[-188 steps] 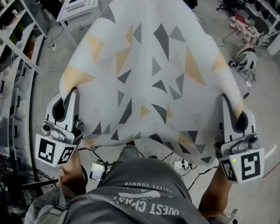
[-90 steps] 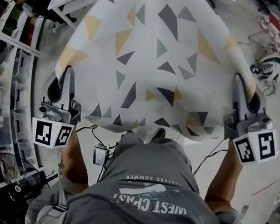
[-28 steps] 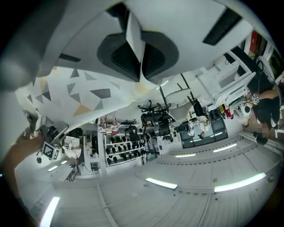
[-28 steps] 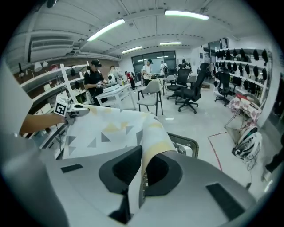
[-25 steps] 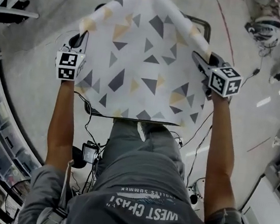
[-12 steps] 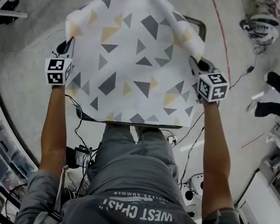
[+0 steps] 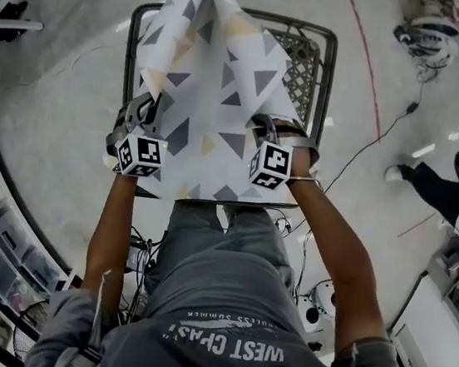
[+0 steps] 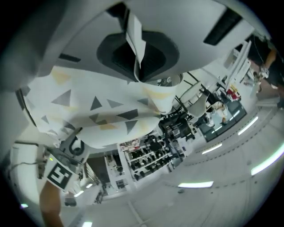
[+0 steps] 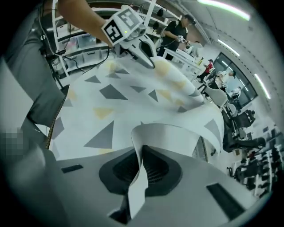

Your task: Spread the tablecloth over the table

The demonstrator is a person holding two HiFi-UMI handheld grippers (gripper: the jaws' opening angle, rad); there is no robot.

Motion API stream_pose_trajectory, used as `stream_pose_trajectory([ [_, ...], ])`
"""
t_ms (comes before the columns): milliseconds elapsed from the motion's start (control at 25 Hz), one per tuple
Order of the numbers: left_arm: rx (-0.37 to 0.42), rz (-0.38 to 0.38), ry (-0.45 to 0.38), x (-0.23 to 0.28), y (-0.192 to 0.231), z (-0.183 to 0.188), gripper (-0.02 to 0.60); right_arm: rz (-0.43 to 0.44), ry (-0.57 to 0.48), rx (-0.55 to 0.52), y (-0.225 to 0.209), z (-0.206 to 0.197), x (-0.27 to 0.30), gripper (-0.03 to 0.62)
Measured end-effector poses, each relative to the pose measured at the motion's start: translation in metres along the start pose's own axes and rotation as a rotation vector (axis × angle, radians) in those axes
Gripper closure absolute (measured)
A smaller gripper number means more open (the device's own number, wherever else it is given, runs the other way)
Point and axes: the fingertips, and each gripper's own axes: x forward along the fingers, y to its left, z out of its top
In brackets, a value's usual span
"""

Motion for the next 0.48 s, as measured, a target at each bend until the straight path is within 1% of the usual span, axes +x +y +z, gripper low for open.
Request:
stream_pose_trajectory([
  [40, 0.039, 0.003, 0.003, 0.0, -0.006, 0.003, 0.578, -0.011, 0.009, 0.012, -0.004, -0.007, -0.001, 0.574],
  [80, 0.054, 0.018, 0.006, -0.001, -0.005, 0.002, 0.58, -0.032, 0.017, 0.042, -0.011, -0.018, -0.004, 0.577],
  [120, 0.044, 0.044, 0.01, -0.003, 0.004, -0.002, 0.58, -0.064, 0.023, 0.099, -0.022, -0.035, -0.008, 0.579],
  [160, 0.014, 0.08, 0.016, -0.005, 0.021, -0.01, 0.581, -0.105, 0.026, 0.189, -0.037, -0.057, -0.014, 0.58],
  [200, -0.025, 0.116, 0.028, -0.005, 0.042, -0.021, 0.581, -0.152, 0.02, 0.317, -0.055, -0.084, -0.02, 0.58],
  [240, -0.065, 0.146, 0.042, -0.004, 0.066, -0.035, 0.581, -0.198, 0.001, 0.473, -0.075, -0.113, -0.027, 0.582],
  [280, -0.096, 0.163, 0.057, 0.001, 0.088, -0.048, 0.581, -0.234, -0.027, 0.637, -0.095, -0.14, -0.033, 0.582],
  [320, -0.114, 0.164, 0.072, 0.007, 0.105, -0.06, 0.58, -0.252, -0.057, 0.785, -0.113, -0.163, -0.035, 0.582],
  [360, -0.119, 0.152, 0.087, 0.015, 0.117, -0.07, 0.577, -0.255, -0.078, 0.904, -0.127, -0.181, -0.032, 0.582],
  [400, -0.114, 0.132, 0.102, 0.022, 0.125, -0.077, 0.574, -0.247, -0.086, 0.999, -0.138, -0.194, -0.025, 0.58],
  [480, -0.116, 0.082, 0.137, 0.036, 0.133, -0.087, 0.571, -0.221, -0.067, 1.157, -0.15, -0.215, -0.007, 0.575],
])
